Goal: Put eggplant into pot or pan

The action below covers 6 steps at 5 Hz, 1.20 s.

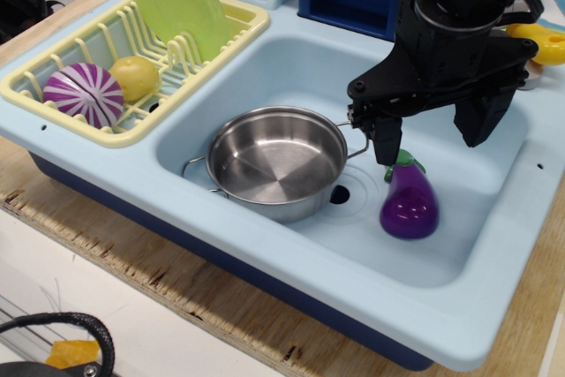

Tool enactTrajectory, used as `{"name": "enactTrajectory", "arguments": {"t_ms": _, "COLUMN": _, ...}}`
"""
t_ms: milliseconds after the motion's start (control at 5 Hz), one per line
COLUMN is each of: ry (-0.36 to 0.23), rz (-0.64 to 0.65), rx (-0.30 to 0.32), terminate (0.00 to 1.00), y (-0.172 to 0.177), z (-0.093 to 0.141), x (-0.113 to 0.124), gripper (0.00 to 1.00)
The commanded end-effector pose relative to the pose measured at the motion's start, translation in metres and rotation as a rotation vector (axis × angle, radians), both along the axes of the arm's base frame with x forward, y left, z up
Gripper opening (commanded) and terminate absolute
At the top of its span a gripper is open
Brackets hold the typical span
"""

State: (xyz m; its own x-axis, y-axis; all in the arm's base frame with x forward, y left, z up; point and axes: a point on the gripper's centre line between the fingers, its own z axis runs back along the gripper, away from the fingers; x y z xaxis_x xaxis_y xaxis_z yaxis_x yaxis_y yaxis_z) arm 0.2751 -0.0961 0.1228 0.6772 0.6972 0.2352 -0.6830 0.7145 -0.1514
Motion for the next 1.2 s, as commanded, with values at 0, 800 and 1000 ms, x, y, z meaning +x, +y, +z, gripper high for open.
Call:
{"name": "enactTrajectory", "arguments": {"t_ms": 0, "ry": 0.000, "rz": 0.000, "rx": 0.000, "terminate": 0.00, "y": 0.000, "z": 0.000, "x": 0.000, "gripper": 1.00}}
{"name": "enactTrajectory", "arguments": {"t_ms": 800, "ry": 0.103, "rz": 0.039, "rx": -0.040, "terminate": 0.00, "y": 0.006, "z": -0.032, "x": 0.012, "gripper": 1.00}}
{"name": "enactTrajectory", "arguments": {"t_ms": 1000, "ry": 0.108, "rz": 0.037, "rx": -0.058, "terminate": 0.00, "y": 0.010, "z": -0.040, "x": 0.013, "gripper": 1.00}}
